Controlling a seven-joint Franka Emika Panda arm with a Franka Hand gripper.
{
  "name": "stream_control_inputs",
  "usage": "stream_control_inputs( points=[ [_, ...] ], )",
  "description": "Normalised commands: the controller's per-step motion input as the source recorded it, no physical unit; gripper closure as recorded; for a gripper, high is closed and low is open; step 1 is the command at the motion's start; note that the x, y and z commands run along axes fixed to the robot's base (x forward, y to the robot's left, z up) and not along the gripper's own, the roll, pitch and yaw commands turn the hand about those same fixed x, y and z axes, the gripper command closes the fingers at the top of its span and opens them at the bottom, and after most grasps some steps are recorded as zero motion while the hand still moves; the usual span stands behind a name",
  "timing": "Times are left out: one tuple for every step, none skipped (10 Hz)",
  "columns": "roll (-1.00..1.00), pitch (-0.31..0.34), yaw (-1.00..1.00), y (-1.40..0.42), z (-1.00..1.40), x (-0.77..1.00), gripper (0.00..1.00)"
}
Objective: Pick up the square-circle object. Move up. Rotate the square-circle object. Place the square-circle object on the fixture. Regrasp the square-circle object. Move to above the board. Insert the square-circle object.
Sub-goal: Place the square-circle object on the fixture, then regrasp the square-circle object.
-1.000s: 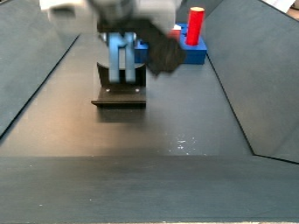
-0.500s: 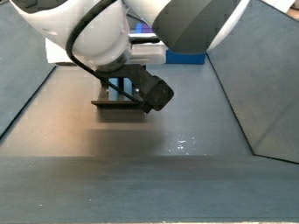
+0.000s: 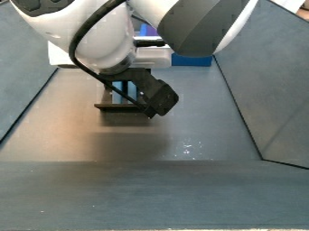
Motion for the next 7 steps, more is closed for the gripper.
stream_control_inputs(
  points=[
    [0.0,0.0,0.0,0.0,0.0,0.0,0.0],
    [0.04,0.004,-0.09,0.0,1.0,0.0,0.0],
    [0.04,0.004,-0.08,0.01,1.0,-0.01,0.0],
    [0.05,0.005,-0.07,0.01,1.0,-0.02,0.0],
    [0.05,0.0,-0.04,0.01,1.0,-0.03,0.0],
    [0.05,0.002,-0.03,0.01,1.0,-0.03,0.0],
    [0.05,0.009,-0.02,0.01,0.88,-0.04,0.0]
  ],
)
